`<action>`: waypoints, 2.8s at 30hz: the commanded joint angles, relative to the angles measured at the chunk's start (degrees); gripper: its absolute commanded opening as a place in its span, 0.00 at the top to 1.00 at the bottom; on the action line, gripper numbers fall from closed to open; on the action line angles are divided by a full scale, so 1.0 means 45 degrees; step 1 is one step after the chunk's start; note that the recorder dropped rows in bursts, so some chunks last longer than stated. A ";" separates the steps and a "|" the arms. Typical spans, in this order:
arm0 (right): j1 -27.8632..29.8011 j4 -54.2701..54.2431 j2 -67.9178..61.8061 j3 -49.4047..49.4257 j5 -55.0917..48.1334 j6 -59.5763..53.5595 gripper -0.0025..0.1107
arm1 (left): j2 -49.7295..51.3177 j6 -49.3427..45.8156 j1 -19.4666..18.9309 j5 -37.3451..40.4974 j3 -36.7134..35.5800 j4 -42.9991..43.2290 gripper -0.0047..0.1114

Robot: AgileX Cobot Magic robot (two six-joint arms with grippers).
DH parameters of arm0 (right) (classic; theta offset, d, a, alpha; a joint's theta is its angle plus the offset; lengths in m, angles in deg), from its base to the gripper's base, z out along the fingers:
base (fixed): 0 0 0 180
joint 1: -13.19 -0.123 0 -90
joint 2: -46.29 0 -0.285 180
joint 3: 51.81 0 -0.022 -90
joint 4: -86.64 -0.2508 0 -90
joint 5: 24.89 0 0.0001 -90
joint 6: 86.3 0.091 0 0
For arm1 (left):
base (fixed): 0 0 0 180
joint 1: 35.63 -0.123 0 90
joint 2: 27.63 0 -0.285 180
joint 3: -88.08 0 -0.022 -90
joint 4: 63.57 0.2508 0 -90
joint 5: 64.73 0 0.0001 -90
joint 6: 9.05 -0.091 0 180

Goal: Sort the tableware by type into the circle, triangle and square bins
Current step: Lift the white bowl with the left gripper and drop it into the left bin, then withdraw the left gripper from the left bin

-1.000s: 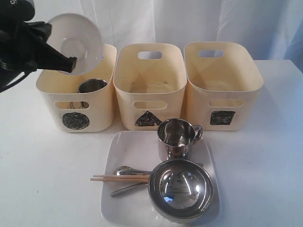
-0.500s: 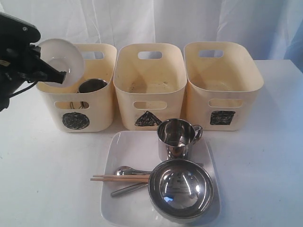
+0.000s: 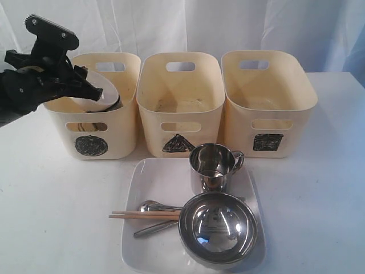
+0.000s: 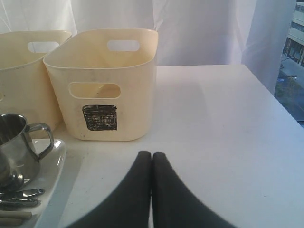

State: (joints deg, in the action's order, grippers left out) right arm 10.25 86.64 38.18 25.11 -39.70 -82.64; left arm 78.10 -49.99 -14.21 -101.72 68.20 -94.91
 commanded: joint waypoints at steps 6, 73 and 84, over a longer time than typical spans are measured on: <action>0.0029 0.0000 0.0073 0.0068 0.0169 0.0016 0.98 | -0.0686 0.0097 -0.0014 -0.1202 0.0105 -0.3236 0.38; 0.0029 0.0000 0.0073 0.0068 0.0169 0.0016 0.98 | -0.5351 -0.3017 -0.0014 1.5496 -0.1498 -0.7763 0.33; 0.0029 0.0000 0.0073 0.0068 0.0169 0.0016 0.98 | -0.2683 -0.7716 -0.0014 1.5523 -0.1498 -1.3104 0.33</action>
State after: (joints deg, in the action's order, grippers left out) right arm 10.25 86.64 38.18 25.11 -39.56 -82.64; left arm 63.70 -78.83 -14.21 -32.43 61.86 -146.50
